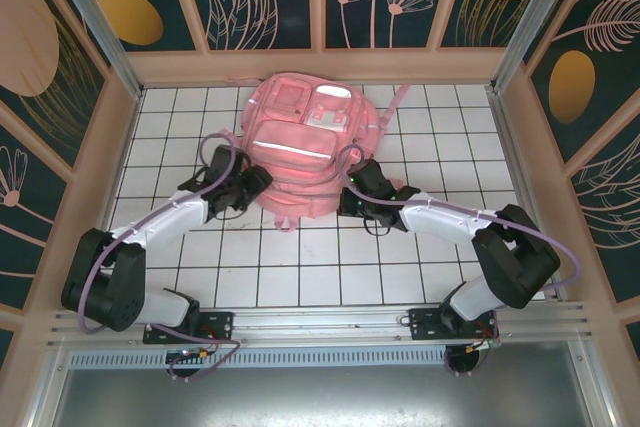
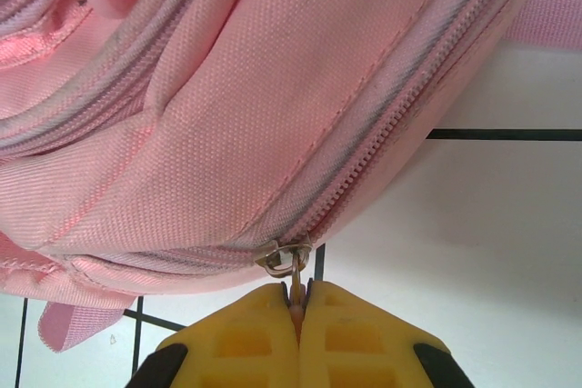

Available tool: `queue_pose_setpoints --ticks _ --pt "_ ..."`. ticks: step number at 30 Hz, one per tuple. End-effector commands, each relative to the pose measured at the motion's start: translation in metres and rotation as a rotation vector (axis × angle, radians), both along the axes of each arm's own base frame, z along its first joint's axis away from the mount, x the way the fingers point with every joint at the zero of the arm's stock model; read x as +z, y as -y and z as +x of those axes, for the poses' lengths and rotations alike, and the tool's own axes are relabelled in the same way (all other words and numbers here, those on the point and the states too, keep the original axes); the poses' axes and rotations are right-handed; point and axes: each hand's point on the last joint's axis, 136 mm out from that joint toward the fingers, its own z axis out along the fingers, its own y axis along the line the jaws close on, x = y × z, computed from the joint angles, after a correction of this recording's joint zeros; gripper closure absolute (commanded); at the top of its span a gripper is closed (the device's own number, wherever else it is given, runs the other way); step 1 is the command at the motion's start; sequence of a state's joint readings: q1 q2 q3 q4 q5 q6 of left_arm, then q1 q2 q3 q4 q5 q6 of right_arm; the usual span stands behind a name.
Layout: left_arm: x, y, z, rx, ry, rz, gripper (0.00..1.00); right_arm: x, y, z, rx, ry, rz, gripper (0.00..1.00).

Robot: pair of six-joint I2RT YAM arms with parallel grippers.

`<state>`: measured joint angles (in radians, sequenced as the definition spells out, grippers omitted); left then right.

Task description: Pack the student bag

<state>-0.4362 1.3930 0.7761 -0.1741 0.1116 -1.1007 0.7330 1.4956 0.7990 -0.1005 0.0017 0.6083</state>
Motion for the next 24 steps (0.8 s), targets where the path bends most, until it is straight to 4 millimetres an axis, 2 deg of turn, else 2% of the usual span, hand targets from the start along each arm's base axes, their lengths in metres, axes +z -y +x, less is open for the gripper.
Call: queue_pose_setpoints --ticks 1,9,13,14,15,19,20,24 --pt "0.002 0.026 -0.013 0.028 -0.023 -0.067 0.41 0.005 -0.001 0.008 -0.003 0.035 -0.001 1.0" --pt "0.002 0.097 -0.022 -0.045 -0.044 -0.084 0.39 0.01 -0.004 0.005 0.031 0.047 0.024 1.0" --pt "0.001 0.123 -0.019 -0.076 -0.047 -0.078 0.35 0.01 -0.003 0.002 0.039 0.047 0.034 1.0" --pt "-0.005 0.126 -0.021 -0.083 -0.058 -0.068 0.35 0.009 -0.003 0.001 0.037 0.044 0.035 1.0" --pt "0.002 0.135 -0.016 -0.09 -0.043 -0.079 0.32 0.008 -0.003 0.0 0.039 0.042 0.038 1.0" --pt "-0.011 0.145 -0.015 -0.1 -0.072 -0.05 0.32 0.007 -0.002 -0.003 0.037 0.039 0.049 1.0" --pt "-0.029 0.144 -0.017 -0.096 -0.104 -0.024 0.33 0.007 -0.001 -0.004 0.034 0.04 0.048 1.0" --pt "-0.054 0.131 -0.022 -0.065 -0.142 0.03 0.42 0.008 0.003 -0.005 0.021 0.045 0.042 1.0"
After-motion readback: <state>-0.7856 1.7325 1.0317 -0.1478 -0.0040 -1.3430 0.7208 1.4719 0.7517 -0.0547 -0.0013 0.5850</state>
